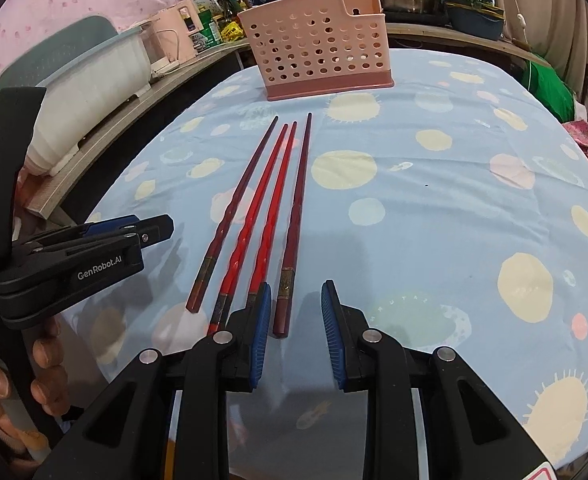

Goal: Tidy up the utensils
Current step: 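Close the right tool on a dark-red chopstick while the left tool grasps another dark-red chopstick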

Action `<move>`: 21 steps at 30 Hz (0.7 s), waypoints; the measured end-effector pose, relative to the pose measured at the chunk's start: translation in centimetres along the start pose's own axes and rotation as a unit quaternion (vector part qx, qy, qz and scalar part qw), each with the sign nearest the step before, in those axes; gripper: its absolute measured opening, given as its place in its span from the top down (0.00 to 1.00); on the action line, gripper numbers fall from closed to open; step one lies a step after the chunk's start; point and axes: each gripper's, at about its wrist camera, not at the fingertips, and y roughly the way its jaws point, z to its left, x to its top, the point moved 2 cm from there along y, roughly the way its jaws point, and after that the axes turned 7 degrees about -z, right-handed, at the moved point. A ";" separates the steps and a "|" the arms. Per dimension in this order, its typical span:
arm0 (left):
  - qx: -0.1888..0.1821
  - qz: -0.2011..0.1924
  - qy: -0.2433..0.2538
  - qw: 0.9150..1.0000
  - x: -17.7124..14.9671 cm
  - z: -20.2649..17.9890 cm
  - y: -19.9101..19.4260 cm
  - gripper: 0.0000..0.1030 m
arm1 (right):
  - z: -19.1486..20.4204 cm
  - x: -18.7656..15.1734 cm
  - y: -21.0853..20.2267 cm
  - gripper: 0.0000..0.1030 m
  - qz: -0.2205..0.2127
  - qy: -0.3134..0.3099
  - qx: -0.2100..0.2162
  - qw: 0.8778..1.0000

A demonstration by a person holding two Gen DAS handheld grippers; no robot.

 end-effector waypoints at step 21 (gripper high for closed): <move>-0.008 0.003 0.009 1.000 -1.1 -1.1 -0.2 0.44 | 0.0 -0.6 0.1 0.93 -0.019 -0.033 -0.042 0.998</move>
